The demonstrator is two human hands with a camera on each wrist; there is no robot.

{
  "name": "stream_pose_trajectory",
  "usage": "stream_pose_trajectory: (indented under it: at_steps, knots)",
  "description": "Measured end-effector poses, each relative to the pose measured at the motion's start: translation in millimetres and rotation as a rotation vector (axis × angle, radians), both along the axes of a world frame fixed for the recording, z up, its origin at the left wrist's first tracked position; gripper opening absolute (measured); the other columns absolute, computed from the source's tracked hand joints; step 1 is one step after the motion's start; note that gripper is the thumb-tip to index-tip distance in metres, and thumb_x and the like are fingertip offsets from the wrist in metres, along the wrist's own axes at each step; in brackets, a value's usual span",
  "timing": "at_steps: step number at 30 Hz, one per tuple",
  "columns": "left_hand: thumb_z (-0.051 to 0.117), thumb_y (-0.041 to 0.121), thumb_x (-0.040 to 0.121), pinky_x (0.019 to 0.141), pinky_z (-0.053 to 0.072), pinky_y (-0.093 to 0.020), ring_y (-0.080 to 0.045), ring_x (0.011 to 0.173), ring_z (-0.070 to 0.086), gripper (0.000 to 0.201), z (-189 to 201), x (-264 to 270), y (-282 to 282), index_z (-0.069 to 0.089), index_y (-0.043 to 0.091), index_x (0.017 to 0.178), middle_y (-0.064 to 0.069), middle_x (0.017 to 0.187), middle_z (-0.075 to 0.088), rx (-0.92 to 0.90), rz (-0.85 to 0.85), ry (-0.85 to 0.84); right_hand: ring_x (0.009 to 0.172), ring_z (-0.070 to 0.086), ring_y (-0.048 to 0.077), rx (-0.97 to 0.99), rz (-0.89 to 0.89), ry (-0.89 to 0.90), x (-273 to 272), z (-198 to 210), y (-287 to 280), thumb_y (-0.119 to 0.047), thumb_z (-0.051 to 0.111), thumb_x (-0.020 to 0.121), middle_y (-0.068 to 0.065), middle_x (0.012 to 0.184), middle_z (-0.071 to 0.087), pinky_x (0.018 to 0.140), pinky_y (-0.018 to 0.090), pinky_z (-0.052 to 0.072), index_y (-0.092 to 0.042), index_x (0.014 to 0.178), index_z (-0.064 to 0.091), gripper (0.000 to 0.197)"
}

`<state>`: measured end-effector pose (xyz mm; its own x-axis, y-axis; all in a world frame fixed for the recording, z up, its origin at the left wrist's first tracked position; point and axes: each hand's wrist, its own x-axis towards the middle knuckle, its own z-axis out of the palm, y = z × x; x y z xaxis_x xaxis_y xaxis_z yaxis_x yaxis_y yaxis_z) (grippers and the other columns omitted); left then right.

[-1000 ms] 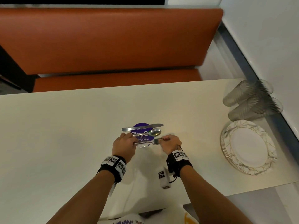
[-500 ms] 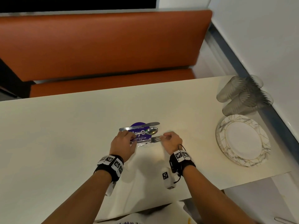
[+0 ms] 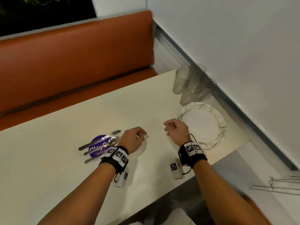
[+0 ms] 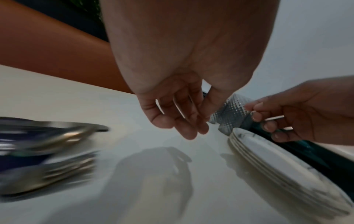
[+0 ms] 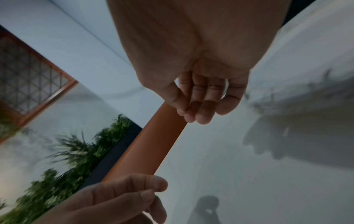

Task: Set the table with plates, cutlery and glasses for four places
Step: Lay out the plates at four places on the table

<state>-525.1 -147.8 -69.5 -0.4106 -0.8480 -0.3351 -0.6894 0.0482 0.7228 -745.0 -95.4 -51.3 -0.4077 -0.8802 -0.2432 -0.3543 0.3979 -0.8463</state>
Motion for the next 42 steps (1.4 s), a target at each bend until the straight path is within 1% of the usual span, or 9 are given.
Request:
stream_pose_trajectory:
  at_steps: [4, 8, 12, 15, 20, 24, 34, 39, 42]
  knots:
    - [0.061, 0.019, 0.096, 0.077, 0.052, -0.023, -0.016, 0.088, 0.069, 0.016, 1.6, -82.4, -13.9, 0.073, 0.027, 0.104, 0.005, 0.096, 0.074, 0.094, 0.034, 0.039, 0.077, 0.068, 0.014, 0.026, -0.066, 0.064, -87.7, -2.5, -0.1, -0.013, 0.062, 0.086, -0.004, 0.082, 0.074, 0.073, 0.032, 0.058, -0.025, 0.088, 0.075, 0.017]
    - [0.062, 0.028, 0.099, 0.09, 0.053, -0.033, -0.023, 0.099, 0.069, 0.016, -4.3, -150.2, -26.6, 0.068, 0.025, 0.113, 0.001, 0.109, 0.07, 0.175, 0.085, 0.031, 0.078, 0.061, 0.002, 0.102, -0.057, 0.215, -165.7, -6.1, -8.0, -0.008, 0.061, 0.09, -0.01, 0.089, 0.068, 0.069, 0.007, 0.043, -0.025, 0.09, 0.073, 0.02]
    - [0.062, 0.045, 0.097, 0.089, 0.056, -0.039, -0.028, 0.109, 0.066, 0.049, -10.8, -199.8, -34.3, 0.053, 0.018, 0.137, -0.006, 0.126, 0.065, 0.337, 0.166, -0.016, 0.105, 0.06, 0.025, 0.259, -0.02, 0.451, -218.8, -18.8, -22.5, -0.031, 0.057, 0.08, 0.0, 0.111, 0.065, 0.095, 0.038, 0.047, -0.029, 0.11, 0.065, 0.032]
    - [0.063, 0.045, 0.097, 0.064, 0.06, -0.033, -0.028, 0.107, 0.066, 0.061, -15.6, -220.7, -33.0, 0.044, 0.013, 0.146, -0.01, 0.131, 0.061, 0.474, 0.181, -0.06, 0.125, 0.045, 0.033, 0.443, 0.018, 0.579, -241.3, -24.9, -25.0, -0.035, 0.062, 0.081, 0.008, 0.135, 0.052, 0.109, 0.046, 0.037, -0.028, 0.138, 0.049, 0.059]
    - [0.068, 0.026, 0.094, 0.062, 0.064, -0.036, -0.028, 0.092, 0.068, 0.033, -21.2, -231.9, -26.8, 0.054, 0.009, 0.119, -0.011, 0.117, 0.062, 0.492, 0.197, -0.125, 0.134, 0.039, 0.037, 0.517, 0.015, 0.463, -252.9, -42.5, -21.3, -0.034, 0.064, 0.088, 0.016, 0.145, 0.046, 0.109, 0.051, 0.039, -0.019, 0.151, 0.034, 0.072]
    - [0.063, 0.012, 0.092, 0.063, 0.065, -0.039, -0.028, 0.082, 0.071, 0.006, -26.1, -222.4, -18.6, 0.061, 0.01, 0.098, -0.013, 0.104, 0.067, 0.503, 0.226, -0.083, 0.134, 0.038, 0.039, 0.527, -0.046, 0.391, -247.9, -47.1, -22.7, -0.036, 0.068, 0.089, 0.018, 0.145, 0.043, 0.104, 0.05, 0.042, -0.014, 0.148, 0.038, 0.069]
    - [0.064, 0.017, 0.088, 0.085, 0.062, -0.055, -0.032, 0.092, 0.07, 0.022, 2.8, -132.2, -7.3, 0.074, 0.009, 0.105, -0.014, 0.1, 0.074, 0.539, 0.631, 0.195, 0.122, 0.055, 0.04, 0.488, -0.008, 0.26, -169.2, -47.9, -23.1, -0.039, 0.065, 0.092, 0.021, 0.136, 0.054, 0.101, 0.046, 0.048, -0.007, 0.139, 0.041, 0.062]
    - [0.063, 0.037, 0.097, 0.073, 0.051, -0.036, -0.028, 0.089, 0.064, 0.028, 21.0, -44.8, 1.4, 0.071, 0.01, 0.098, -0.006, 0.087, 0.074, 0.625, 1.0, 0.636, 0.111, 0.062, 0.036, 0.358, 0.07, 0.161, -91.9, -25.6, -33.5, -0.044, 0.066, 0.092, 0.019, 0.126, 0.062, 0.086, 0.036, 0.049, -0.009, 0.137, 0.042, 0.062]
    - [0.057, 0.032, 0.102, 0.098, 0.051, -0.046, -0.033, 0.112, 0.067, 0.035, 25.9, 18.0, 14.9, 0.07, 0.007, 0.122, -0.013, 0.116, 0.075, 0.685, 1.03, 0.937, 0.102, 0.064, 0.034, 0.271, 0.094, 0.101, -35.2, -9.0, -44.5, -0.046, 0.062, 0.095, 0.019, 0.121, 0.065, 0.077, 0.032, 0.046, -0.009, 0.137, 0.045, 0.058]
